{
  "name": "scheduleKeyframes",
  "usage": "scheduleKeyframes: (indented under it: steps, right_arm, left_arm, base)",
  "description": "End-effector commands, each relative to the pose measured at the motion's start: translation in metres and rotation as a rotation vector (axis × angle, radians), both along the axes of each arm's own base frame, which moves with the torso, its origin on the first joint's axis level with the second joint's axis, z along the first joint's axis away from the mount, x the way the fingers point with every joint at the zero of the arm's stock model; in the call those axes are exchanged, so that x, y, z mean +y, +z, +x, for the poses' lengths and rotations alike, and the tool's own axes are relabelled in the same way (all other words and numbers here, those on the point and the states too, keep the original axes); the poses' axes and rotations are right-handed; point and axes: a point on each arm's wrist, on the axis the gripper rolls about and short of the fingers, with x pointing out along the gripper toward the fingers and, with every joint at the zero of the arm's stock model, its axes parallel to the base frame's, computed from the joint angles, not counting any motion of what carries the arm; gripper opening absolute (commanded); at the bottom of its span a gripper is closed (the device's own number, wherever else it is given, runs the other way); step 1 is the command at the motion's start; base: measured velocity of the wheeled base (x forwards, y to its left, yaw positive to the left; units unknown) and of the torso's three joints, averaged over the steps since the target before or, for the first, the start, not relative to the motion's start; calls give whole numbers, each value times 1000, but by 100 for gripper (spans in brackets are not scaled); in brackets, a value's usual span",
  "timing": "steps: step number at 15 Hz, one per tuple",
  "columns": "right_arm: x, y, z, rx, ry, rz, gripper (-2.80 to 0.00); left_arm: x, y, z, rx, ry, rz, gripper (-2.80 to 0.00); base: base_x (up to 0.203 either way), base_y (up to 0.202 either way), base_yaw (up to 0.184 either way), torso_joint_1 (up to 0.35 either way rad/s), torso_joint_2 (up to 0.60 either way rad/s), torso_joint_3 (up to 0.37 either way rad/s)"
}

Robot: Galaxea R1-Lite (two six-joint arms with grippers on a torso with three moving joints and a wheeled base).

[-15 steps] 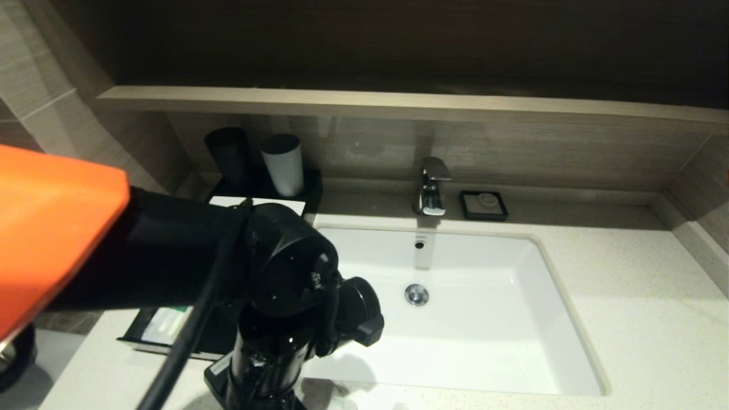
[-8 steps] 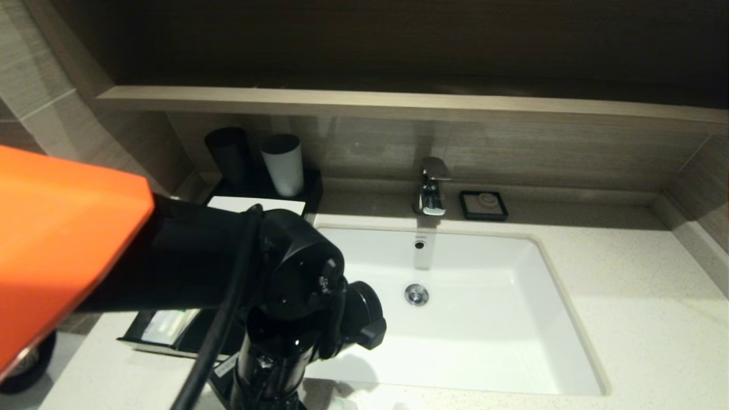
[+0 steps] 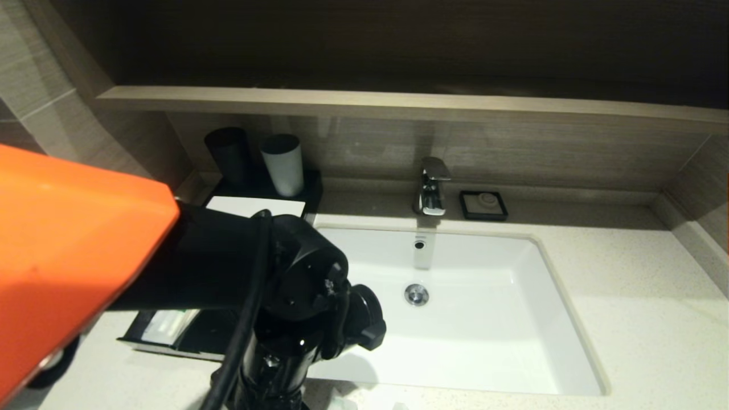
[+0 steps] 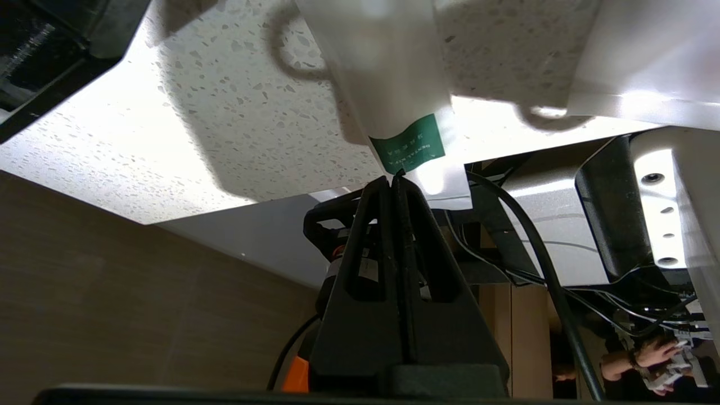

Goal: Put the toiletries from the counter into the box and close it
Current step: Pick up the bathroom toiletry

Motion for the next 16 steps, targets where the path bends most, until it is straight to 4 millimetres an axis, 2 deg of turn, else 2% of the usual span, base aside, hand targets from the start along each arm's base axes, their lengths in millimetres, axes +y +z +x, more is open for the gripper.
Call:
scheduleKeyframes:
  steps: [1, 3, 4, 16]
  right_arm:
    - [0, 0, 0, -1, 0, 0, -280]
    - [0, 0, 0, -1, 0, 0, -280]
    - [0, 0, 0, -1, 0, 0, -280]
    - [0, 0, 0, -1, 0, 0, -280]
  left_arm:
    - [1, -6, 1, 13, 25, 25, -280]
    - [0, -7, 2, 7, 47, 26, -280]
    - [0, -7, 2, 7, 48, 26, 0]
    - [-1, -11, 8, 21, 103, 12, 0]
  base:
    - [0, 0, 0, 0, 0, 0]
    - [0, 0, 0, 0, 0, 0]
    - [0, 0, 0, 0, 0, 0]
    - [0, 0, 0, 0, 0, 0]
